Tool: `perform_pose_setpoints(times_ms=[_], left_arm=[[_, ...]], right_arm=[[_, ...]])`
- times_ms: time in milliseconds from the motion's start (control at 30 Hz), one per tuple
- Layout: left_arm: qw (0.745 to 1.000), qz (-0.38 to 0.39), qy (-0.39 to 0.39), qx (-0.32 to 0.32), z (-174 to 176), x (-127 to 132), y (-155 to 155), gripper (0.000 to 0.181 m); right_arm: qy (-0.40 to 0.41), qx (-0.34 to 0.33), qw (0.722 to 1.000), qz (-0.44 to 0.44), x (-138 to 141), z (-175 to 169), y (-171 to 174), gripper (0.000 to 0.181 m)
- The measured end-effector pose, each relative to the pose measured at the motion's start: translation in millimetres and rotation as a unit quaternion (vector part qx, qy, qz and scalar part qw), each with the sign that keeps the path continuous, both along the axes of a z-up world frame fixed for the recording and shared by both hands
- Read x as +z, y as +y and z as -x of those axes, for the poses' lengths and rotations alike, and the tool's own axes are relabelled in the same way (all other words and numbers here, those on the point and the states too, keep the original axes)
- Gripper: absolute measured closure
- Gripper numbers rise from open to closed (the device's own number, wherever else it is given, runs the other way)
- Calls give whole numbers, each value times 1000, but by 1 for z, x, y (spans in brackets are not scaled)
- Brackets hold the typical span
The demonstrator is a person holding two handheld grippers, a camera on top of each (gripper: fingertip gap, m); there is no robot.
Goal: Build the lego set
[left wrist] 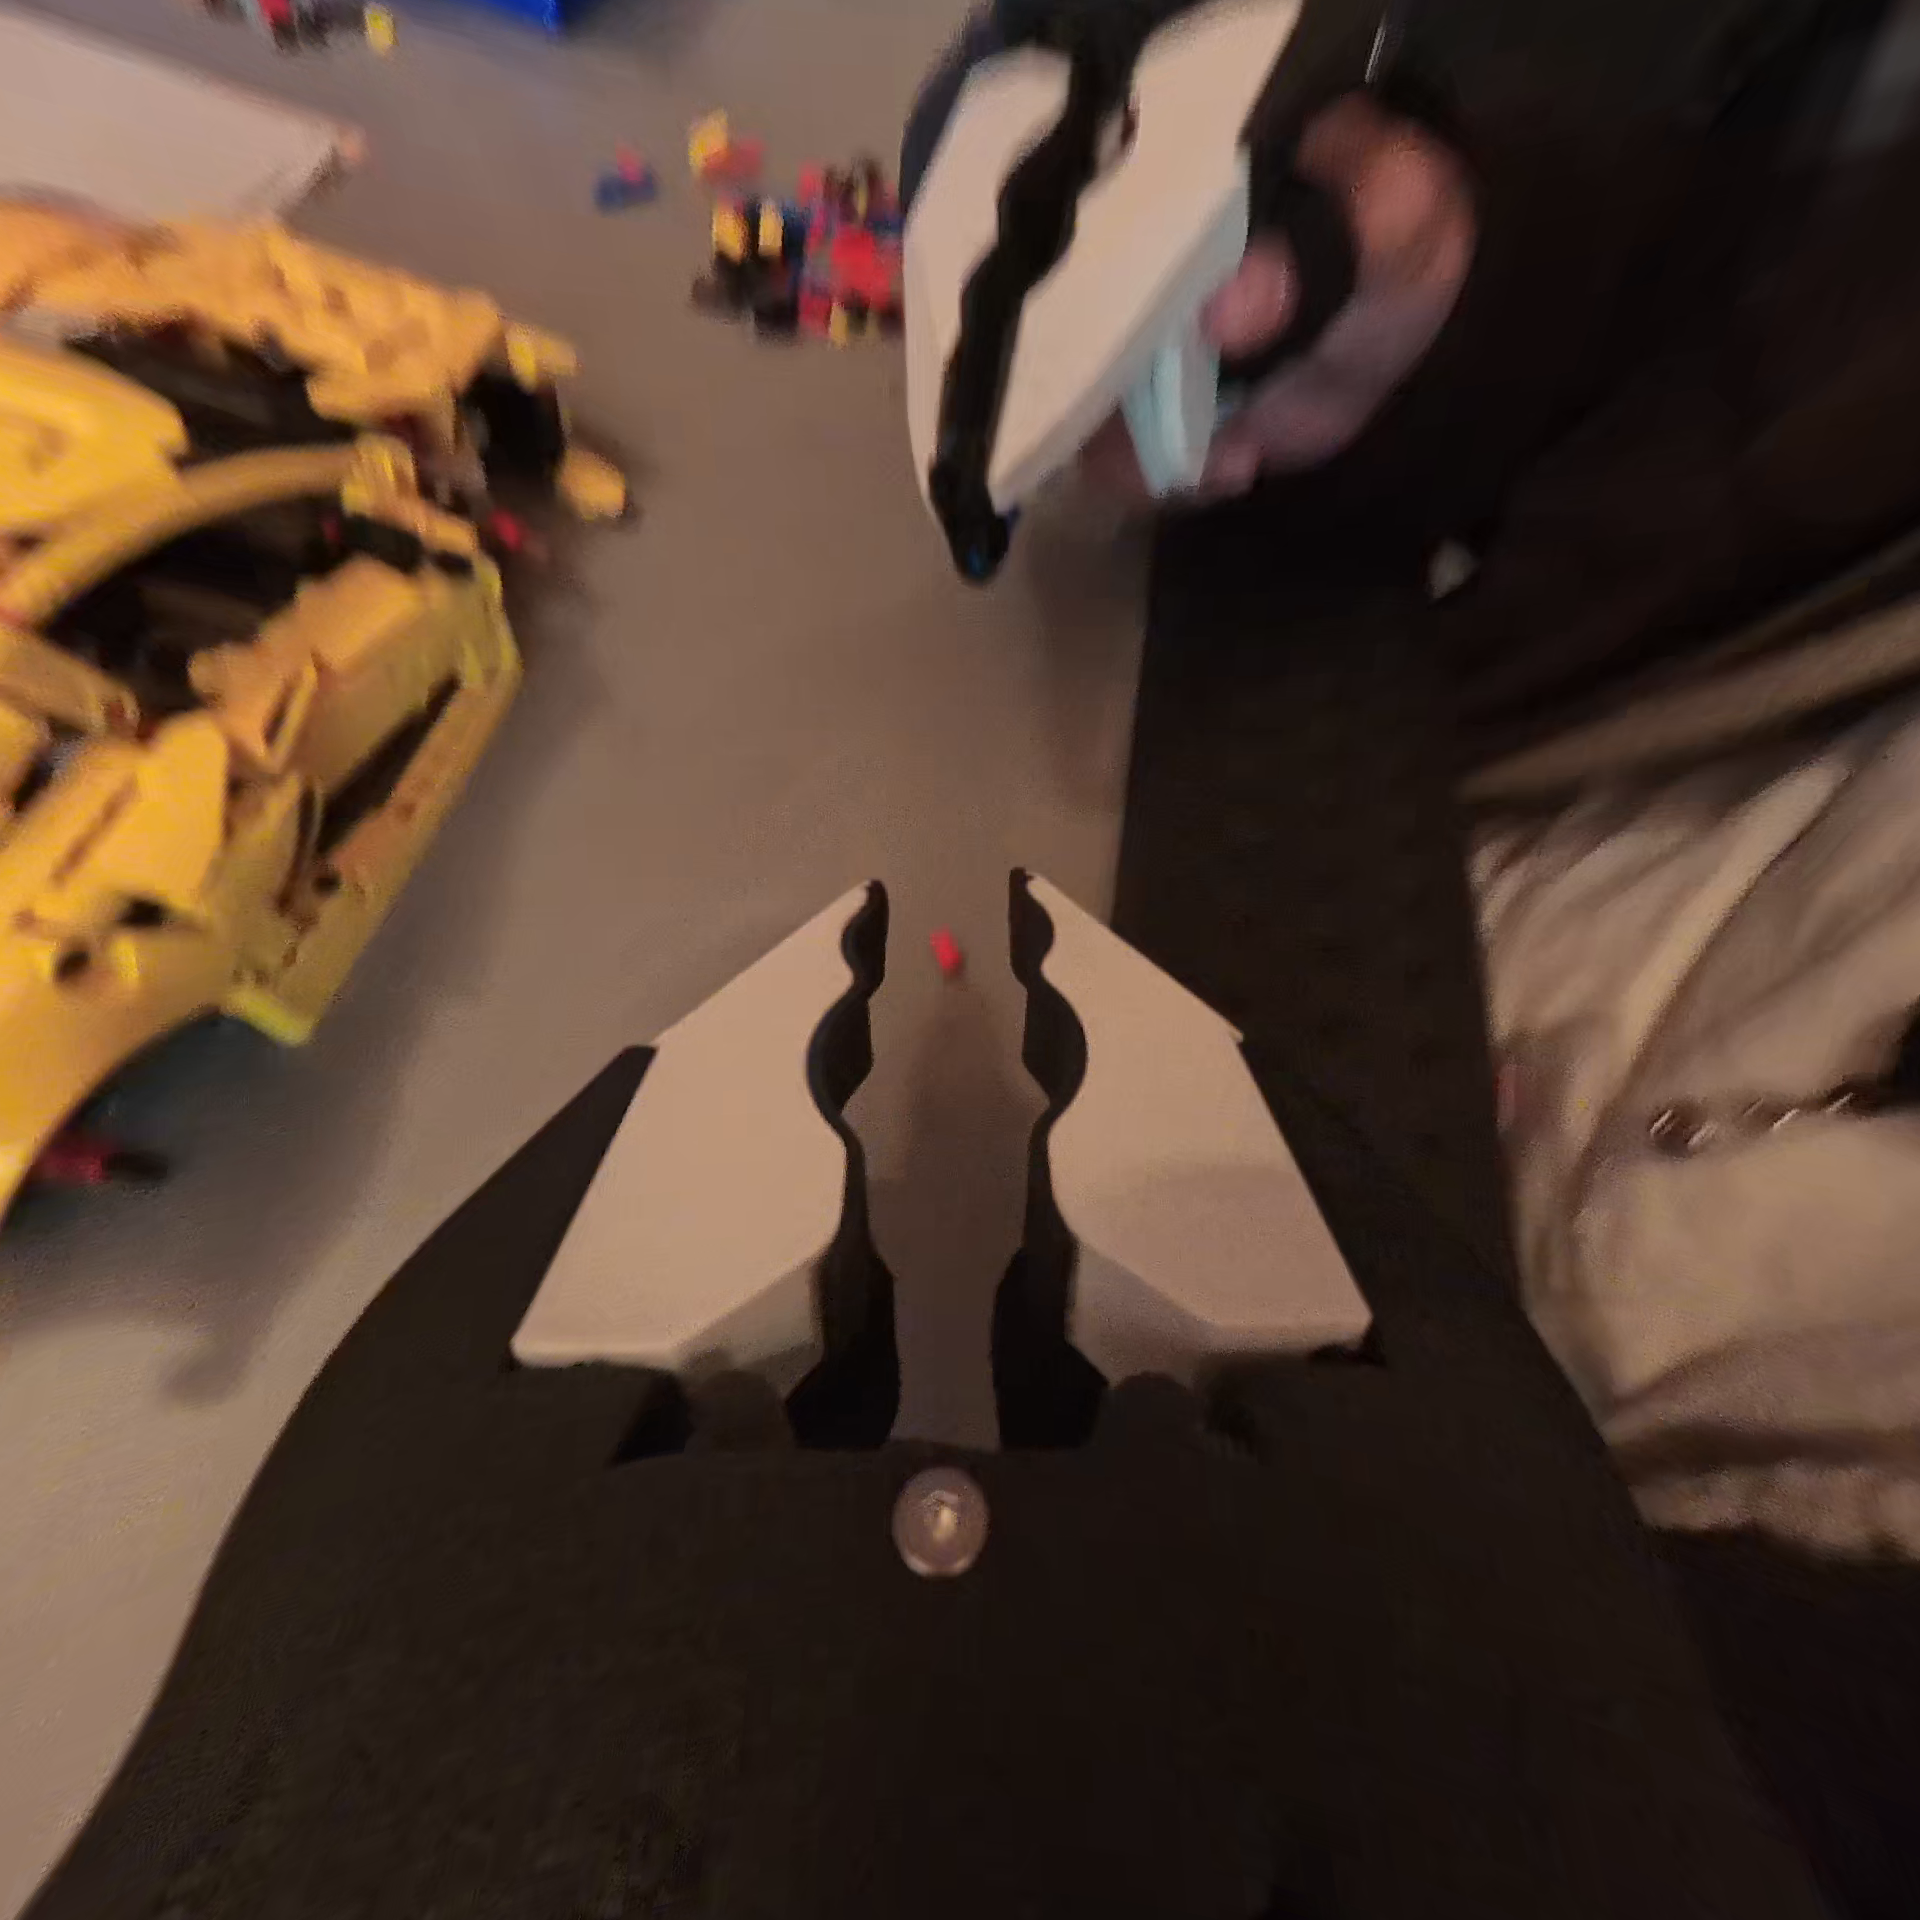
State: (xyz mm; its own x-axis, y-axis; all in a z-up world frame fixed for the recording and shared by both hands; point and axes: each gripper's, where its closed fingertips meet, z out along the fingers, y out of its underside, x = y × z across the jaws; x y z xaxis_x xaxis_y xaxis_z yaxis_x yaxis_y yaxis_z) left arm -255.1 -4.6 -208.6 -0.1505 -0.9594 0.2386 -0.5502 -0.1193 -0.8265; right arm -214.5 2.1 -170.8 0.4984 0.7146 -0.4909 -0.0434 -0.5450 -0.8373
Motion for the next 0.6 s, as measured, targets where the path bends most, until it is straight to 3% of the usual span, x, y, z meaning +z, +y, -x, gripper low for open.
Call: perform_pose_setpoints(times_ms=[67,133,200,600], left_arm=[[998,-51,45,6,15,-21,-4,158],[993,-100,65,11,18,-30,-4,158],[989,-128,67,15,14,-31,-2,158],[993,-90,82,-2,0,-45,-8,168]], right_arm=[[-113,24,993,-2,-27,-1,-7,176],[-164,60,984,19,-46,4,-14,176],[-138,71,987,30,-47,11,-14,176],[-95,67,993,29,-45,7,-10,176]])
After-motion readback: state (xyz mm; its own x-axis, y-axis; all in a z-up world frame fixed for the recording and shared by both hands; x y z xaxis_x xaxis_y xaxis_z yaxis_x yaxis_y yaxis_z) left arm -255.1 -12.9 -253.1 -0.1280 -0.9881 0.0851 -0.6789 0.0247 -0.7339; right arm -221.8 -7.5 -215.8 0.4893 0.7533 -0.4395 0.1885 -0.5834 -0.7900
